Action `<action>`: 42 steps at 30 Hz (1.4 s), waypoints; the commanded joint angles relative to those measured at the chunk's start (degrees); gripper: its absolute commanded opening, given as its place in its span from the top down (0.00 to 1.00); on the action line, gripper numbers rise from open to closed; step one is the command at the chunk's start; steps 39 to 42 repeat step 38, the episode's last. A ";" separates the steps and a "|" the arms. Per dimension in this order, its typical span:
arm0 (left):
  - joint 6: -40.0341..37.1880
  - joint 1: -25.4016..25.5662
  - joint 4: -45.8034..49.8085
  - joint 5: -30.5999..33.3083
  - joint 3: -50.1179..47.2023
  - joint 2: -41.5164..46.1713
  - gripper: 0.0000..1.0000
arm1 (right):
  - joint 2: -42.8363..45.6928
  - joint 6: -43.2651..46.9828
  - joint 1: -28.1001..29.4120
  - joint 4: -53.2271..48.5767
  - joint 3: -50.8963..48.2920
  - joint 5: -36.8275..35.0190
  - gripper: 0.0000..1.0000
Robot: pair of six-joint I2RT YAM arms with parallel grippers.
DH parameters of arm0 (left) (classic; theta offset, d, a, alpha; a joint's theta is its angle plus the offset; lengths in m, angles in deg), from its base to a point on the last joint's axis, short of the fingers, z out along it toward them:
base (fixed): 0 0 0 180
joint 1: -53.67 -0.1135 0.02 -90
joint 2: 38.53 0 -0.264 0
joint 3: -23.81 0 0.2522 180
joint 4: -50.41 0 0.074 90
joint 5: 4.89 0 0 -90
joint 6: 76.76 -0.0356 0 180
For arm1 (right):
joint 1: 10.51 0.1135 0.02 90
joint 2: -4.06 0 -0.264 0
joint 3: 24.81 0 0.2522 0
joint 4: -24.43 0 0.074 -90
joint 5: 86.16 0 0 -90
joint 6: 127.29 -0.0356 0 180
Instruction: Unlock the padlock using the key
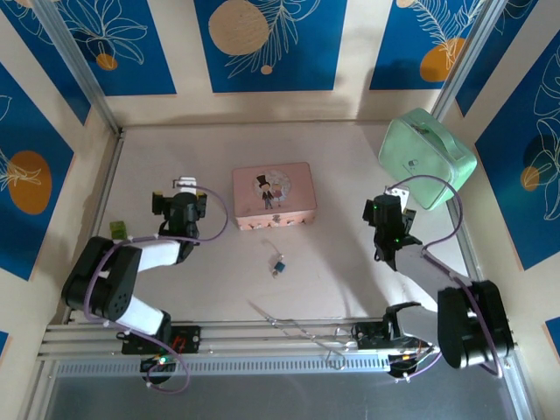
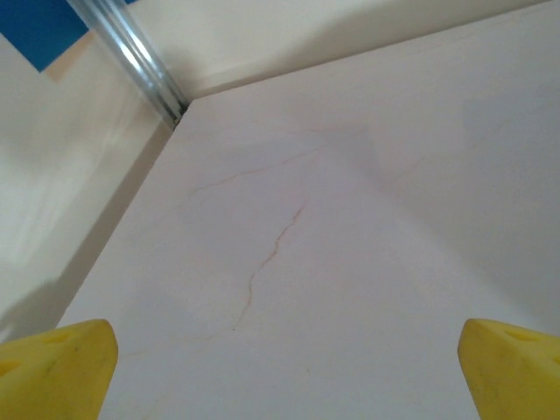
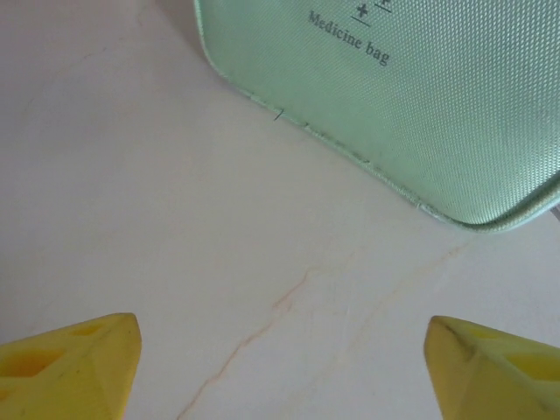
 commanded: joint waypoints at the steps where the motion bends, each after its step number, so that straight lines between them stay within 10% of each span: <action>1: -0.20 -2.62 -7.96 -3.92 -0.86 -2.91 0.01 | -4.42 5.75 -2.84 13.94 -1.33 9.40 0.01; 5: 5.26 -9.86 1.20 -20.18 1.36 -1.49 0.01 | -12.84 7.78 -7.00 31.02 -2.94 27.52 0.01; 8: 3.48 -11.97 -10.29 -32.71 -5.24 -2.72 0.01 | -19.48 7.17 -8.74 37.13 -2.64 31.79 0.01; 16: 4.94 -10.97 -16.25 -23.41 -7.26 -3.37 0.01 | -18.88 7.17 -8.73 33.45 -1.40 31.19 0.01; 42: 4.28 -10.98 -14.59 -26.22 -6.50 -3.31 0.01 | -18.81 8.16 -9.06 32.81 -1.11 34.85 0.01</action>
